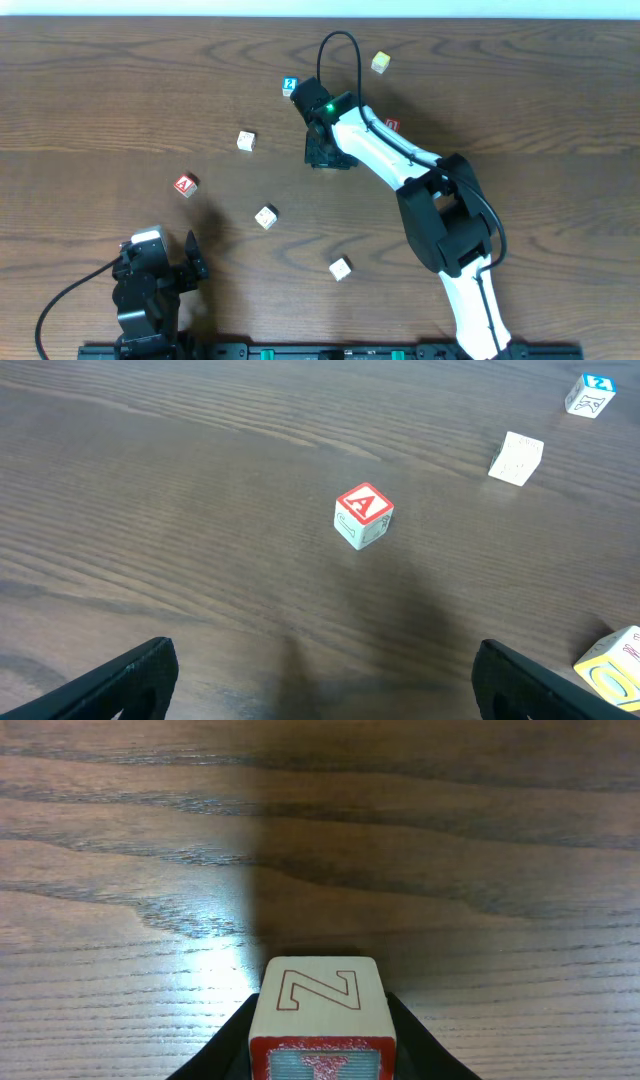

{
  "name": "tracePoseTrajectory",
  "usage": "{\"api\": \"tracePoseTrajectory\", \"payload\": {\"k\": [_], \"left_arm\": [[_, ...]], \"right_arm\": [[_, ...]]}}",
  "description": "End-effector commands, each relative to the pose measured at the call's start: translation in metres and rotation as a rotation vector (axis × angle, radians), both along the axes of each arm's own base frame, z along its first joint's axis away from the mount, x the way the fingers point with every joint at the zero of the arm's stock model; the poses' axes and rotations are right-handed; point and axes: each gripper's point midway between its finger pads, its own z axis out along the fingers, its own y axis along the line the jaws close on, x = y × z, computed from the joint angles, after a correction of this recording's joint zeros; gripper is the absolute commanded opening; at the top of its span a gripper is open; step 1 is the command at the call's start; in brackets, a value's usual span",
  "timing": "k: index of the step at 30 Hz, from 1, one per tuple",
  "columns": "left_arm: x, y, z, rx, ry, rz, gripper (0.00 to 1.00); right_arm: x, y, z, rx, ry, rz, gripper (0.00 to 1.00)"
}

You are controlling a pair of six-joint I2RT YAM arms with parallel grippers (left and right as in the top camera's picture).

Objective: Spell out Ai2

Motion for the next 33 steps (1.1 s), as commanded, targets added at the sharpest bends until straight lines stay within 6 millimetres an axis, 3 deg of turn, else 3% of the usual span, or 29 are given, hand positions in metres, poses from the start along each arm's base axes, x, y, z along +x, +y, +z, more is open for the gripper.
{"api": "tracePoseTrajectory", "payload": {"k": [1,8,13,20,25,28,33], "left_arm": [[0.0,-0.001,-0.002,0.002,0.001,-0.007,0.95],[0.0,-0.001,-0.002,0.002,0.001,-0.007,0.95],[0.0,-0.001,-0.002,0.002,0.001,-0.007,0.95],[0.0,-0.001,-0.002,0.002,0.001,-0.007,0.95],[0.0,-0.001,-0.002,0.002,0.001,-0.007,0.95],[0.0,-0.001,-0.002,0.002,0.001,-0.007,0.96],[0.0,-0.001,-0.002,0.002,0.001,-0.007,0.95]], "right_arm": [[0.005,0.002,0.005,0.006,-0.016,0.008,0.34],[0.005,0.003,0.005,0.01,-0.014,0.009,0.42],[0.004,0.005,0.005,0.018,-0.008,0.019,0.63],[0.006,0.013,0.012,0.05,-0.011,0.096,0.75],[0.028,0.023,0.053,0.075,-0.089,0.162,0.86],[0.049,0.023,0.094,0.077,-0.172,0.188,0.91],[0.072,0.018,0.158,0.103,-0.282,0.232,0.92]]}}
